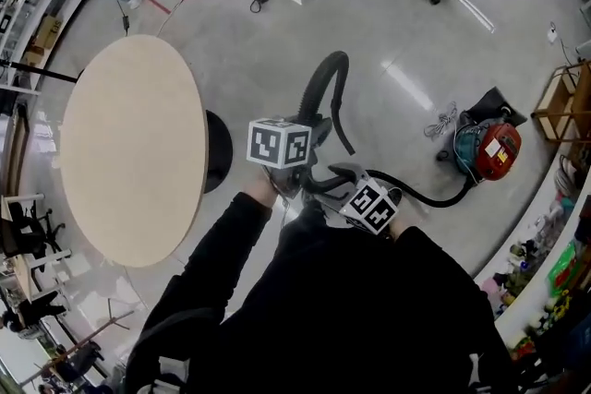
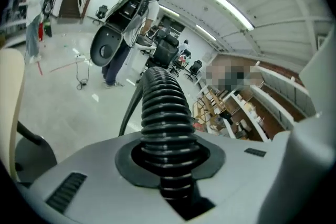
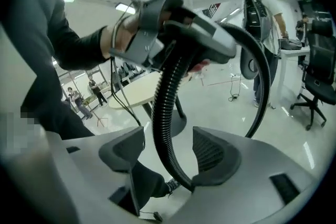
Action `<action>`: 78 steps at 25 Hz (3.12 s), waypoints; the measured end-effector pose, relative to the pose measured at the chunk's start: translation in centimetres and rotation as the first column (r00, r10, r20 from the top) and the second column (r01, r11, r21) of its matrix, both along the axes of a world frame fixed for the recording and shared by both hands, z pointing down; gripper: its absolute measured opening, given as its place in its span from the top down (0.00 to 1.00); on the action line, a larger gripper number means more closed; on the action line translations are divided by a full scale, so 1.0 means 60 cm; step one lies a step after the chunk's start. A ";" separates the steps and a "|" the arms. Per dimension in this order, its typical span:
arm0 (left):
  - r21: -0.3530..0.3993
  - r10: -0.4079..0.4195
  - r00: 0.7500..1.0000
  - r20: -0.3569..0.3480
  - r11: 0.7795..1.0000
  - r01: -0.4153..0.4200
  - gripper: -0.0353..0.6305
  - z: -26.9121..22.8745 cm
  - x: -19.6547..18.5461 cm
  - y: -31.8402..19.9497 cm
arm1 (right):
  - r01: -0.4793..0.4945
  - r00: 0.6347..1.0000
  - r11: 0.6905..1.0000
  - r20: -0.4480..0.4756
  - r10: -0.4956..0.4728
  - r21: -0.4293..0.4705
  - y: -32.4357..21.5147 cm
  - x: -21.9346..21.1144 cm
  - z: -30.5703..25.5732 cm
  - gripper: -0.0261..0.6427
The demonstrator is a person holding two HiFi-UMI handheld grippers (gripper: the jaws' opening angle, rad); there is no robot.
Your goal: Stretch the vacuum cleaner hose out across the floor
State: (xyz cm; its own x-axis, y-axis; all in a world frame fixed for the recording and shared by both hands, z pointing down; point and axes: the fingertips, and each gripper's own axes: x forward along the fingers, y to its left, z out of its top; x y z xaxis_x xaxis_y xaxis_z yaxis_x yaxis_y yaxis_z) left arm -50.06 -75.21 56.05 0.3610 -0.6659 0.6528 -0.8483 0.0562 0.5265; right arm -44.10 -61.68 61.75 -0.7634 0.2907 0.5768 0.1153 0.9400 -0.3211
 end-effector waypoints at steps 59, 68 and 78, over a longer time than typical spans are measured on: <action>-0.083 0.031 0.670 -0.741 0.987 -0.138 0.40 0.155 0.256 0.571 | 0.351 0.921 0.935 -0.164 -0.353 -0.040 0.704 0.260 0.042 0.66; 0.069 0.081 0.494 -0.866 0.997 -0.042 0.60 0.026 0.435 0.660 | 0.435 0.897 0.900 -0.110 -0.428 0.042 0.791 0.385 0.032 0.65; 0.292 0.227 0.592 -0.774 0.956 0.014 0.66 -0.098 0.531 0.776 | -0.199 0.939 0.828 0.140 0.314 -0.524 0.564 0.568 -0.095 0.44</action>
State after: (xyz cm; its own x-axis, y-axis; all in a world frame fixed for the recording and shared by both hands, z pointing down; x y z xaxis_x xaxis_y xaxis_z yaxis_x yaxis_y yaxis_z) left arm -18.20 -28.66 50.18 0.7304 -0.6747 -0.1065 -0.0766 -0.2359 0.9687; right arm -10.03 -27.83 56.04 -0.9365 0.2686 0.2256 0.0111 0.6655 -0.7463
